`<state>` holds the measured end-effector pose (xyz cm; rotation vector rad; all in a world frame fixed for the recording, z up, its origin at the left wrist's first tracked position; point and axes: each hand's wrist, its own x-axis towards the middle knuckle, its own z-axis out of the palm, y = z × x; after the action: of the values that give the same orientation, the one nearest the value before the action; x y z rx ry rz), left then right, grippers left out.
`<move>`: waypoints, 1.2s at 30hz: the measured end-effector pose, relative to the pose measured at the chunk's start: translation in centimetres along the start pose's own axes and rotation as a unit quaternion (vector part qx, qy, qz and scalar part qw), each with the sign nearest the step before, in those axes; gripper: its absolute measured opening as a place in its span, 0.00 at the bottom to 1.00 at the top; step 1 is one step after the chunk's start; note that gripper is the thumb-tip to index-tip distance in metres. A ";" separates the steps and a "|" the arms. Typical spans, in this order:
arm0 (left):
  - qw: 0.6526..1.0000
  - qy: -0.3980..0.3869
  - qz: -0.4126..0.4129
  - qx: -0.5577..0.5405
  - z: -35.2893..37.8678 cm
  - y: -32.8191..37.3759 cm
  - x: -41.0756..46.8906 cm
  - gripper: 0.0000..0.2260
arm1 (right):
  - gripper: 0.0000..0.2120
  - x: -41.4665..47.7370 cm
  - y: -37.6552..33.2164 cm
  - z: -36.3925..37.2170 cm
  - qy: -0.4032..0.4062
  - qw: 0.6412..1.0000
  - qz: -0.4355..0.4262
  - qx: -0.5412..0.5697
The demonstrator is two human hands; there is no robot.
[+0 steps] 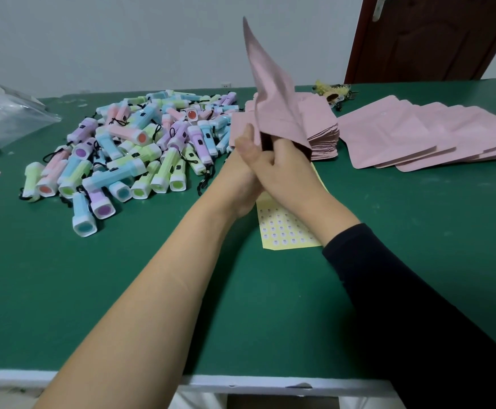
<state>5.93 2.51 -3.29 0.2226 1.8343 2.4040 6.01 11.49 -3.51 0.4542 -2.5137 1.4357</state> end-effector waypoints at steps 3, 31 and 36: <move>0.975 -0.145 -0.049 -0.160 -1.0 0.0 0.3 0.25 | 0.24 0.6 0.2 -0.6 0.021 0.999 0.001 0.043; 0.913 -0.206 -0.043 -0.349 -1.6 -0.8 0.8 0.27 | 0.33 -0.6 -0.7 1.3 -0.005 0.991 -0.079 -0.105; 0.933 -0.141 -0.061 -0.327 -1.9 -1.1 0.9 0.19 | 0.30 -0.7 -0.5 1.3 -0.034 0.990 -0.073 -0.112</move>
<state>4.65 1.18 -4.78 0.3492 0.8387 2.5661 6.83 10.29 -4.02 0.6387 -2.5923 1.0890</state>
